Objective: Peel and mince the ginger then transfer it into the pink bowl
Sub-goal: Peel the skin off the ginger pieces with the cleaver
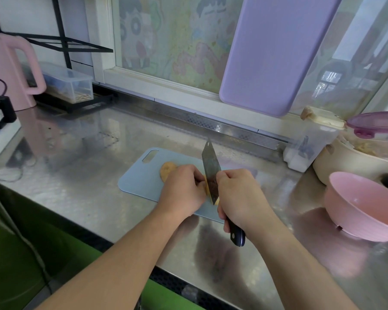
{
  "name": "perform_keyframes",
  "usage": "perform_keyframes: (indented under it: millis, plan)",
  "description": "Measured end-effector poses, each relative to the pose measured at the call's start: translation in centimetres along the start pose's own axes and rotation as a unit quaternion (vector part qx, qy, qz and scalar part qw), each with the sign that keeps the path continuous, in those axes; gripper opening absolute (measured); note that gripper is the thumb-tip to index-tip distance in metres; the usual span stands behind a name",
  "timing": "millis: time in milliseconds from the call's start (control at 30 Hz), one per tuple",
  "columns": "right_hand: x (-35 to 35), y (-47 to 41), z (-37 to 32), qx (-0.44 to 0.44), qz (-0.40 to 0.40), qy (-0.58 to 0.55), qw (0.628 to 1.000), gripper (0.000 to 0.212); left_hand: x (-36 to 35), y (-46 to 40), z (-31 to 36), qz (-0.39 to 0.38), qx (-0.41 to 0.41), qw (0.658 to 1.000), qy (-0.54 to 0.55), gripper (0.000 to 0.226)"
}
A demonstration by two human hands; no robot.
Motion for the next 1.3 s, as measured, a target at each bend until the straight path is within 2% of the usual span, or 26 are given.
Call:
perform_keyframes:
  millis: [267,433,1300]
  plan:
    - [-0.6,0.1,-0.5,-0.01,-0.006,0.011,1.0,0.034,0.0,0.0,0.1,-0.004,0.002,1.0,0.003,0.008]
    - [-0.3,0.5,0.0,-0.043,-0.011,-0.05,0.998,0.033,0.2,0.1,0.1,-0.003,0.007,1.0,-0.004,0.01]
    - [0.1,0.6,0.5,-0.042,-0.009,-0.057,0.997,0.029,0.4,0.3,0.5,-0.003,-0.001,1.0,-0.001,0.013]
Point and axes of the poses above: each hand's wrist, its own y-axis away from the middle knuckle, its own x-axis out of the back of the hand, z = x × y, the point moved 10 cm from there along -y, towards the middle knuckle, and after that the axes turned 7 degrees about -x, right-handed, at the moved point
